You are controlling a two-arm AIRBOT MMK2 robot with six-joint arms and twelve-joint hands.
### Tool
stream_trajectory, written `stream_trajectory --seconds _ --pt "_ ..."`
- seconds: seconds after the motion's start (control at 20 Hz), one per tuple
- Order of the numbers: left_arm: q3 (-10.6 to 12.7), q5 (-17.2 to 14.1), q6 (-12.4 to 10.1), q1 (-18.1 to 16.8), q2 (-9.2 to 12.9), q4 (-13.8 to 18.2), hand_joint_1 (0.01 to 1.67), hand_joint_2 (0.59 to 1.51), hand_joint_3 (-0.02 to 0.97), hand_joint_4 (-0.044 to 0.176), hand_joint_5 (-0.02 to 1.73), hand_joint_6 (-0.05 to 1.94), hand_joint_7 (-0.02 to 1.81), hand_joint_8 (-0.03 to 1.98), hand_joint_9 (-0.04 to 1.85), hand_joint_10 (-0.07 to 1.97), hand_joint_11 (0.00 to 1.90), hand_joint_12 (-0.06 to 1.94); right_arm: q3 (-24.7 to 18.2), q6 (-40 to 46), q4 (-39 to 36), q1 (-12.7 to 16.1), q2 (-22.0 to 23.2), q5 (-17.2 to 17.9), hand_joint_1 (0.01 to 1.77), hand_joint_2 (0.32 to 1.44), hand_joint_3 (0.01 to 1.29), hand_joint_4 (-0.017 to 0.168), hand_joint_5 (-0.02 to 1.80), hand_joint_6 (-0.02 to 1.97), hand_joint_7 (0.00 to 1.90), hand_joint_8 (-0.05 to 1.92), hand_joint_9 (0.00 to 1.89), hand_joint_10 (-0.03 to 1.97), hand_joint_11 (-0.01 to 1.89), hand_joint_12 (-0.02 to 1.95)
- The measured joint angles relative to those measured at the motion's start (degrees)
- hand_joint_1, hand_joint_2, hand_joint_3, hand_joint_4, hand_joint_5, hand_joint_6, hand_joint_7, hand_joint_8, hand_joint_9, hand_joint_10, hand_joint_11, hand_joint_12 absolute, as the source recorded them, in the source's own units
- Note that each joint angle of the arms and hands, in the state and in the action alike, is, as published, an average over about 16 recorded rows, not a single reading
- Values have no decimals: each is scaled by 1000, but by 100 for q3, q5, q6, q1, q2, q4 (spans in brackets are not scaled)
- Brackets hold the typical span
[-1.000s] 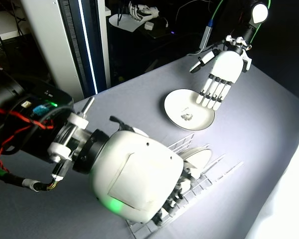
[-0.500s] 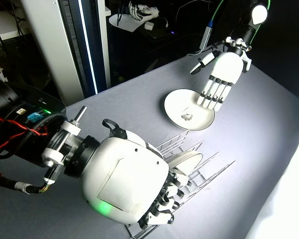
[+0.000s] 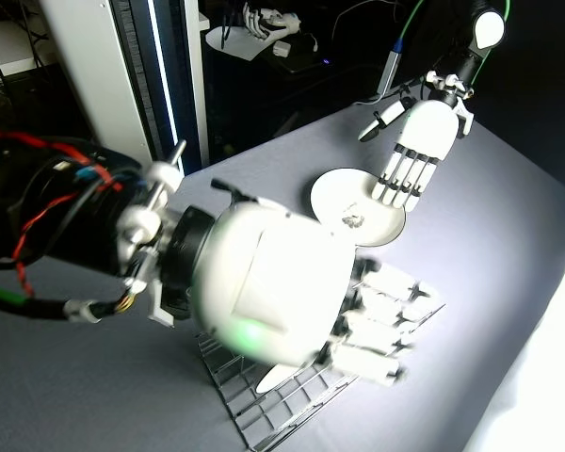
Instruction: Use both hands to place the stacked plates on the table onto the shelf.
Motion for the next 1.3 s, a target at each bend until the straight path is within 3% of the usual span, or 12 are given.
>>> stream_trajectory --seconds 0.25,0.45,0.85,1.3 --pt "84 -9 -225 245 -71 -155 15 1124 2 -2 65 -6 52 -2 -7 -34 34 33 -219 -1 -1376 42 -91 317 826 955 11 0 75 33 104 14 67 75 14 331" --pt "156 -30 -413 454 -131 -309 15 1126 2 -3 55 -20 41 -6 -13 -39 37 23 -381 -3 -2286 -82 -194 524 837 882 11 0 19 15 20 15 16 -4 10 35" --pt "251 -108 -670 753 -208 -572 15 1128 1 -5 42 -38 24 -13 -17 -51 35 0 -514 -10 -3080 -441 -556 561 982 796 12 2 21 16 22 15 15 0 10 -11" --pt "270 -133 -695 809 -229 -635 15 1127 1 -5 39 -39 15 -14 -21 -58 30 -13 -91 -20 -3343 -591 -1405 323 1032 750 11 2 21 16 22 14 15 0 10 -10"
